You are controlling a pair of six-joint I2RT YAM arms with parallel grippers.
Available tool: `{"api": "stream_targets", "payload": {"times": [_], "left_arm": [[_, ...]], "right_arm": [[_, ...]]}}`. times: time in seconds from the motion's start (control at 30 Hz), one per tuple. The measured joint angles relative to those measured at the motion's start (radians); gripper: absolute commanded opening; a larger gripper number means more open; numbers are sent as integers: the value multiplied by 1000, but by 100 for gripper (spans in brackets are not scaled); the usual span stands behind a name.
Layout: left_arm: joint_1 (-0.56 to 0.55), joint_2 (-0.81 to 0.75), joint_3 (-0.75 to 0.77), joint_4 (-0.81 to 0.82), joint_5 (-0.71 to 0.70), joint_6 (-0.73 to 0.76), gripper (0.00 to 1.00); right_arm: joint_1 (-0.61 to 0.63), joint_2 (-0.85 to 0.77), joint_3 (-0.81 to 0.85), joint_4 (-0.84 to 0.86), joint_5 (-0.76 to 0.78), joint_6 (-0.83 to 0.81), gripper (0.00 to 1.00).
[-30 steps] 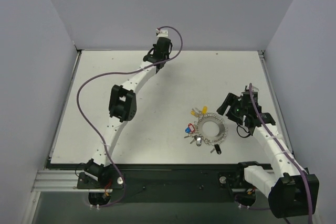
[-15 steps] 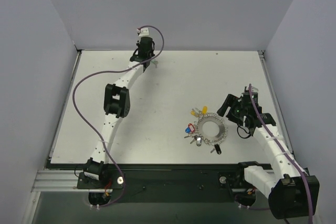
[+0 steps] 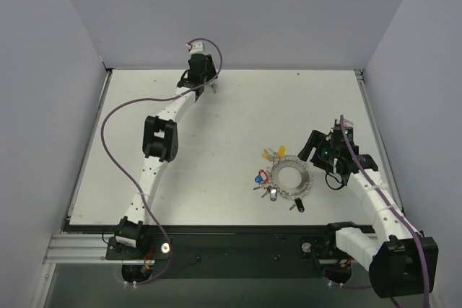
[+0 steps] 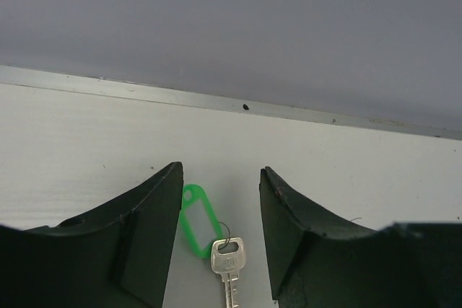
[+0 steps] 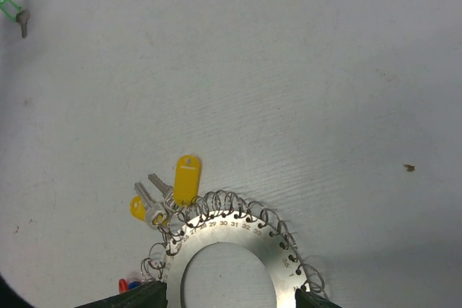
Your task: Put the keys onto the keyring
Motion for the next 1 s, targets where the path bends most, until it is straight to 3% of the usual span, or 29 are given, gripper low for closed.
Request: {"api": "stream_targets", "payload": {"times": [0.33,1.0], "left_arm": [[26,0,-1,5,26,-43,65],[65,0,-1,-61,206,-151,60]], "right_arm": [[0,0,0,0,0,-4,69],[0,0,0,-1,-3,-5,70]]}}
